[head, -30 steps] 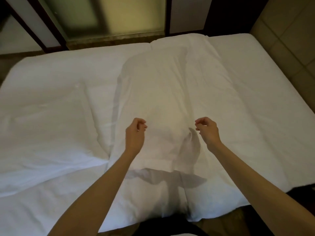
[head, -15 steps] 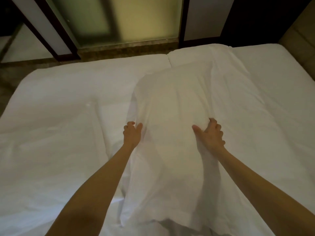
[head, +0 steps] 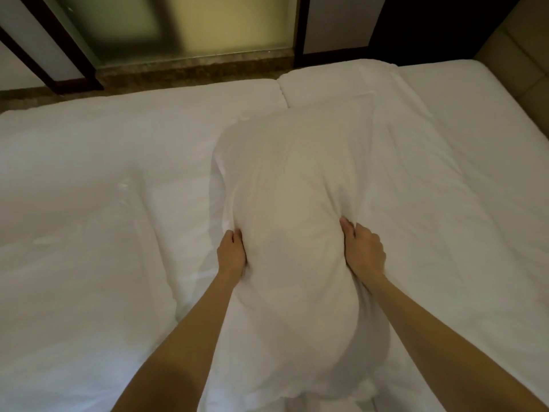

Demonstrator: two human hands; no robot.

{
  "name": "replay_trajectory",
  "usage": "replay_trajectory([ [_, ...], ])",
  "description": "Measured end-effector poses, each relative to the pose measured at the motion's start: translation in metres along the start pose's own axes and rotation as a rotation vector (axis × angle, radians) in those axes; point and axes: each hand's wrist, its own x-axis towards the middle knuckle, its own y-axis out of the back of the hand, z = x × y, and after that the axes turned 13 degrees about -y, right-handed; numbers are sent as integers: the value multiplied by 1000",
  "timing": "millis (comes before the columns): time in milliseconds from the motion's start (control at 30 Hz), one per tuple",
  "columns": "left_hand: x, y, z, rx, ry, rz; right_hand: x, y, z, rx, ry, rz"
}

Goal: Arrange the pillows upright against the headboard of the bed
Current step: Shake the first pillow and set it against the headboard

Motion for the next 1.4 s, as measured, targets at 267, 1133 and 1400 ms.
replay_trajectory([
  [267,-32,5,31,-172,29,226,-7,43,15,182,16,119],
  [1133,-321,-183,215,-296,-278,241,-10,372,240,798,322,312],
  [1400,-384,-279,264,-360,-311,226,30,472,300,801,390,382],
])
